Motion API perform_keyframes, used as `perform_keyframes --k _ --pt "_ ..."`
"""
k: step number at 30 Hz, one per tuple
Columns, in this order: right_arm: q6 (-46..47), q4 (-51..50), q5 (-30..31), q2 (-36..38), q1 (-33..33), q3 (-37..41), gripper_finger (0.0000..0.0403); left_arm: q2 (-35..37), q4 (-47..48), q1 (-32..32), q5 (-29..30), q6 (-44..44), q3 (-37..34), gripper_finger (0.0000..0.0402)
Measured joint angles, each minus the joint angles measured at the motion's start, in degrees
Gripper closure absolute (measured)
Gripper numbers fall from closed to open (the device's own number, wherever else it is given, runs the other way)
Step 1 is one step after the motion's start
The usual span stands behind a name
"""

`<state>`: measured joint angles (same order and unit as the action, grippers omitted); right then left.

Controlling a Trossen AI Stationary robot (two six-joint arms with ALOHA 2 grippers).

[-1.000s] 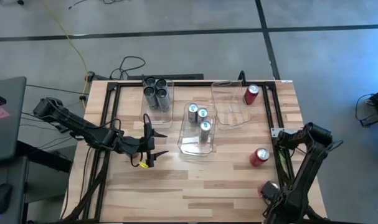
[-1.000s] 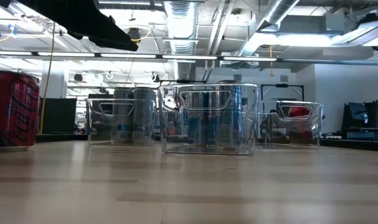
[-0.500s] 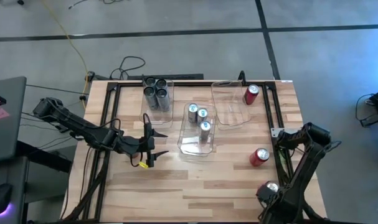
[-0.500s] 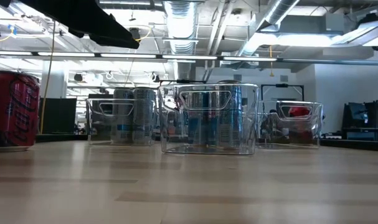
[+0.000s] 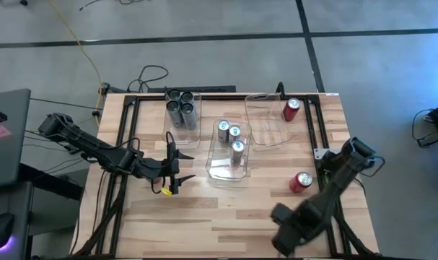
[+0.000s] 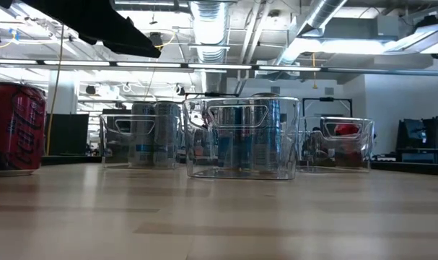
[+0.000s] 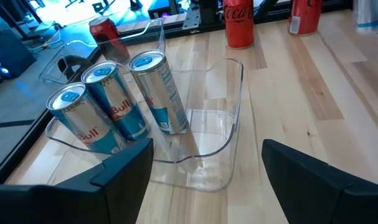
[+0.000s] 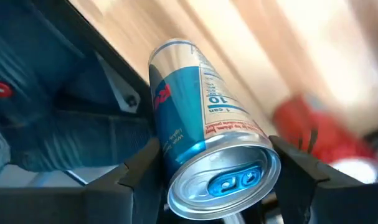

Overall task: Sort soda cans
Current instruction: Put the blue soda can into the middle transparent bin

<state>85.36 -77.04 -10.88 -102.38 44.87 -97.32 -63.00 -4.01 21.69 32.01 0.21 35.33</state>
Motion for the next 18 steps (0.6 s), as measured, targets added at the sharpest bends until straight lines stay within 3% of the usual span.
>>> perform_keyframes --k 11,18 --pt "-24.03 -7.00 1.16 -3.00 -19.22 -0.46 0.0163 0.00 0.44 0.00 -1.51 0.00 0.00 0.0104" --pt "-33.32 -7.82 1.62 -7.36 -26.38 -0.48 0.0160 0.00 1.81 0.01 -1.51 -0.08 0.00 0.0104"
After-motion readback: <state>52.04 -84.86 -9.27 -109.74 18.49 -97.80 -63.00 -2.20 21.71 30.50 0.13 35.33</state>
